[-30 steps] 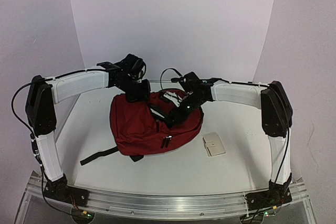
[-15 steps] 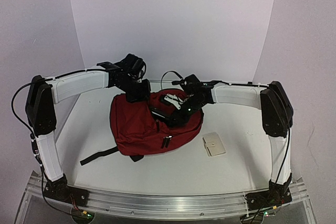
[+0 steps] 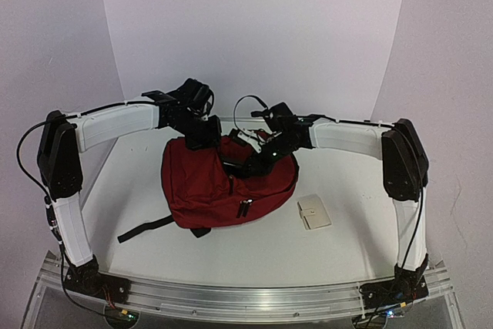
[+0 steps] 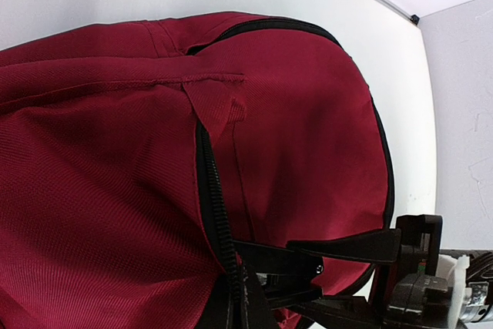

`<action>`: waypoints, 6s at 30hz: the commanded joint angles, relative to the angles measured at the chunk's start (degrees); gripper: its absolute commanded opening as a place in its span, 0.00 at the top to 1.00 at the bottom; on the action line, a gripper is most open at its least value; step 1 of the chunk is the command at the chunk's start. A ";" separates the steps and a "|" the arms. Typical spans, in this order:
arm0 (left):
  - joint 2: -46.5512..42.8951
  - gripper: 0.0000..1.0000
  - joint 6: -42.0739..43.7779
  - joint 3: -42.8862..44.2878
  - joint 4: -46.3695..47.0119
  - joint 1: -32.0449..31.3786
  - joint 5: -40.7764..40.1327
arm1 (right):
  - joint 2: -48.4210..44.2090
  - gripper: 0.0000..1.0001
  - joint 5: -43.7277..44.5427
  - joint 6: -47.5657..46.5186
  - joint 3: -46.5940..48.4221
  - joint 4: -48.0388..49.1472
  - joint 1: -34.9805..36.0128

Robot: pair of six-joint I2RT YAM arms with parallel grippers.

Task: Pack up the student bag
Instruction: Place the stationery in the student bag, then adjust the student bag at the center of the board.

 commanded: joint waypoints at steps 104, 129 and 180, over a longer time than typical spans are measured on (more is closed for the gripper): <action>-1.68 1.00 -1.07 1.74 7.03 -0.18 5.18 | 5.40 0.86 -1.70 25.17 -1.87 20.66 5.41; -1.43 1.00 -2.83 0.84 6.96 -0.10 5.20 | 7.55 0.81 -21.09 55.49 -10.52 53.17 6.38; -2.76 1.00 -5.08 -0.66 8.54 -0.83 5.58 | -12.59 0.20 -22.60 39.43 -29.54 -2.59 -12.16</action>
